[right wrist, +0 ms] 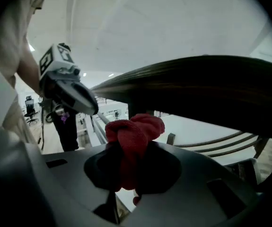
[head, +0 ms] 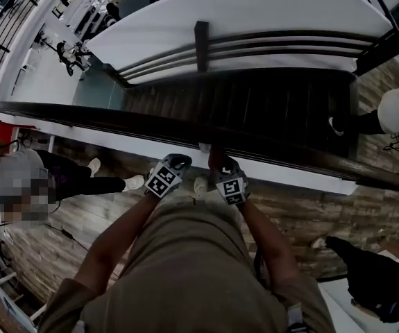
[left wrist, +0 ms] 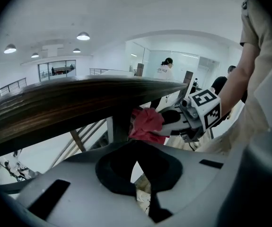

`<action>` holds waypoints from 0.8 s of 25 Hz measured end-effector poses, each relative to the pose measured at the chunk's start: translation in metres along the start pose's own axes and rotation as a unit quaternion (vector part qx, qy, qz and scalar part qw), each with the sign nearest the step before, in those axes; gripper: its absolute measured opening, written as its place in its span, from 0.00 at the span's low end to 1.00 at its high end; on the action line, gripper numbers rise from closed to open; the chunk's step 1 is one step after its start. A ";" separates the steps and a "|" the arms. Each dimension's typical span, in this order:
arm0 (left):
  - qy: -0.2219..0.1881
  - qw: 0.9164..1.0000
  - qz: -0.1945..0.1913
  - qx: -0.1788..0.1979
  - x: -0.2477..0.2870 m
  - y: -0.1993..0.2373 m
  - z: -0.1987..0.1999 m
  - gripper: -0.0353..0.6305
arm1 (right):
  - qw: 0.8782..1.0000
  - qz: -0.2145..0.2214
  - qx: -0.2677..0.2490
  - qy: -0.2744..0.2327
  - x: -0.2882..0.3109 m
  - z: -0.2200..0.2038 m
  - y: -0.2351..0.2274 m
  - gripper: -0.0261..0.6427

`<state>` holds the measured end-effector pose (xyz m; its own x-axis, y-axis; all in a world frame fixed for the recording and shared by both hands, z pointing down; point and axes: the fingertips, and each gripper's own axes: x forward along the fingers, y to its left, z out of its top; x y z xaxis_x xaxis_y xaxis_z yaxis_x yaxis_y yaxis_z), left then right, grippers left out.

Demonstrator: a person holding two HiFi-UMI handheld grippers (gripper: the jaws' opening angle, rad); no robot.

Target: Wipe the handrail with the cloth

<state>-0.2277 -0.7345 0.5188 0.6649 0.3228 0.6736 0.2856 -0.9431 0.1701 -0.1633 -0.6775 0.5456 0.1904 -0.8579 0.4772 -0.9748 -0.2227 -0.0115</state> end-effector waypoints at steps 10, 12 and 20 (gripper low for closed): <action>0.019 0.999 -0.033 0.006 0.017 -0.018 -0.004 0.08 | 0.967 -0.144 0.162 0.132 -0.007 -0.106 -0.091 0.17; 0.025 0.999 -0.033 0.008 0.015 -0.021 -0.007 0.08 | 0.959 -0.149 0.195 0.140 0.007 -0.115 -0.095 0.17; 0.046 0.999 -0.020 0.006 0.023 -0.023 -0.014 0.08 | 0.960 -0.067 0.234 0.141 0.074 -0.121 -0.053 0.17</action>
<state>-0.2292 -0.7069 0.5404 0.5872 0.3516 0.7291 0.3195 -0.9283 0.1903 -0.1113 -0.6729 0.6880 0.2066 -0.6627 0.7198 -0.7727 -0.5619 -0.2954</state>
